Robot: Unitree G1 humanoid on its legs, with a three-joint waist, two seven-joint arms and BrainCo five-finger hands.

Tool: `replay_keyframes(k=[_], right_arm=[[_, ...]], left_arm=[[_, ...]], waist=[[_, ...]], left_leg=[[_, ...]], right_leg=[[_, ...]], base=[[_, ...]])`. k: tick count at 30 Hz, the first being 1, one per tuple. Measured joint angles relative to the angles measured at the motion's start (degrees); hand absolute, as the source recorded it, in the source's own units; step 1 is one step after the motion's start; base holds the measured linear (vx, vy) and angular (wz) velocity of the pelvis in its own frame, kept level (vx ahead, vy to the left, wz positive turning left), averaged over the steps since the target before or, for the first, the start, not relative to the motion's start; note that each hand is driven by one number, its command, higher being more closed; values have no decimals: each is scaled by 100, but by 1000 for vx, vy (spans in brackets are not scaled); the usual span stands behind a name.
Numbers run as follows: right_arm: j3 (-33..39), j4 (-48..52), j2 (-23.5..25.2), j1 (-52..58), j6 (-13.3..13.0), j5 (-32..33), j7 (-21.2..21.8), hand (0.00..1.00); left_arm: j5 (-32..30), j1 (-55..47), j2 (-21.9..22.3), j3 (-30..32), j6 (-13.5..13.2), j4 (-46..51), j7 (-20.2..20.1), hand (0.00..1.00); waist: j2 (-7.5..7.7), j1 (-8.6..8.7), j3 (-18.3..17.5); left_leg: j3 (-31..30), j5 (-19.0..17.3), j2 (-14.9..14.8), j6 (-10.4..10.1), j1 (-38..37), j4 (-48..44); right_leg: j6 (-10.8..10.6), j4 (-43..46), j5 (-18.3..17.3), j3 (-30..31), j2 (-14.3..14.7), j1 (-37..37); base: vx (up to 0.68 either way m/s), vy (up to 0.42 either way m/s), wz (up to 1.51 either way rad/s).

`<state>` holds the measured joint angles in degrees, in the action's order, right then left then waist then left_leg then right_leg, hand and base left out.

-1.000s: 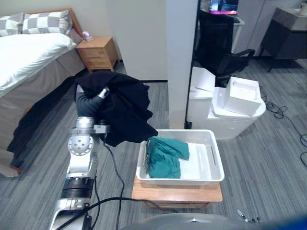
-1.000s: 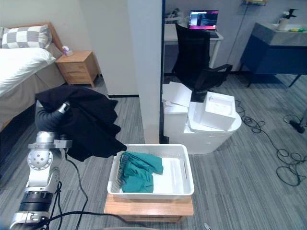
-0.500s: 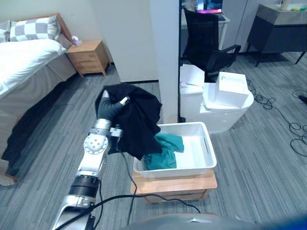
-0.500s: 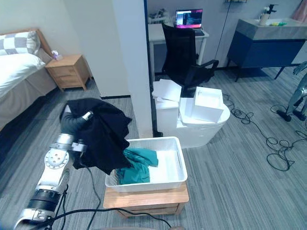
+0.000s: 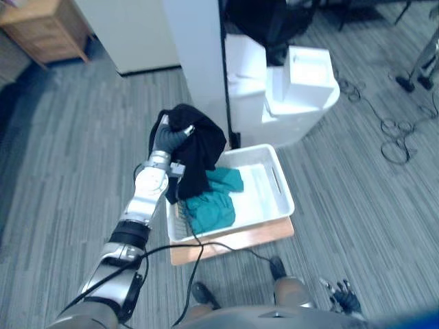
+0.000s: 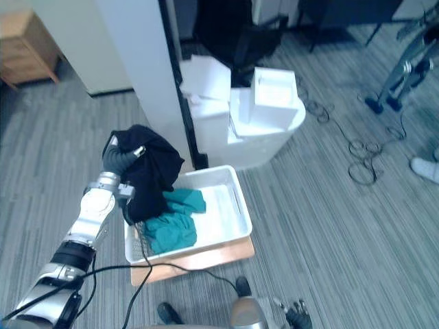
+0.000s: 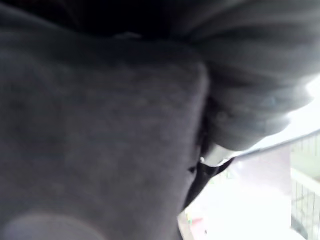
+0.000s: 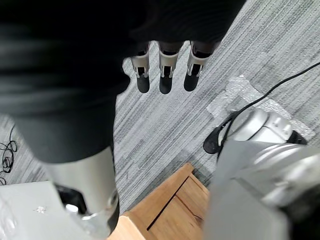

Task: Tidy the bed and pick cloth on bed and put in laundry

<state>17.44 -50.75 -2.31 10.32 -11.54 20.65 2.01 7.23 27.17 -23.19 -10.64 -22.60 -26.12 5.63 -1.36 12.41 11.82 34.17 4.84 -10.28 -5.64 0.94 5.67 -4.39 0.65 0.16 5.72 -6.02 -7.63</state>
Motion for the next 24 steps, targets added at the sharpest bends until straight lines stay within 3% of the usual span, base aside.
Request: replay_keyframes(k=[6, 19, 24], right_arm=[[-346, 537, 12, -46, 132, 291, -7, 0], [-461, 858, 23, 63, 70, 450, 40, 0], [-476, 894, 23, 96, 68, 447, 56, 0]], left_arm=[[-185, 79, 183, -278, -9, 6, 221, 100], [-358, 179, 794, -774, -145, 535, 346, 100], [-335, 225, 942, -893, 10, 533, 421, 100]], waist=[[8, 90, 354], [-3, 101, 384], [-12, 179, 387]], left_leg=[[189, 10, 10, 8, 99, 1], [477, 50, -83, -46, -97, 1], [499, 54, -84, -53, 25, 1]], right_leg=[[-11, 120, 4, 278, 24, -280], [-149, 351, -114, 540, 164, -360], [-181, 369, -124, 556, 170, -508]], base=[[-31, -20, -20], [4, -30, -9], [2, -11, -1]])
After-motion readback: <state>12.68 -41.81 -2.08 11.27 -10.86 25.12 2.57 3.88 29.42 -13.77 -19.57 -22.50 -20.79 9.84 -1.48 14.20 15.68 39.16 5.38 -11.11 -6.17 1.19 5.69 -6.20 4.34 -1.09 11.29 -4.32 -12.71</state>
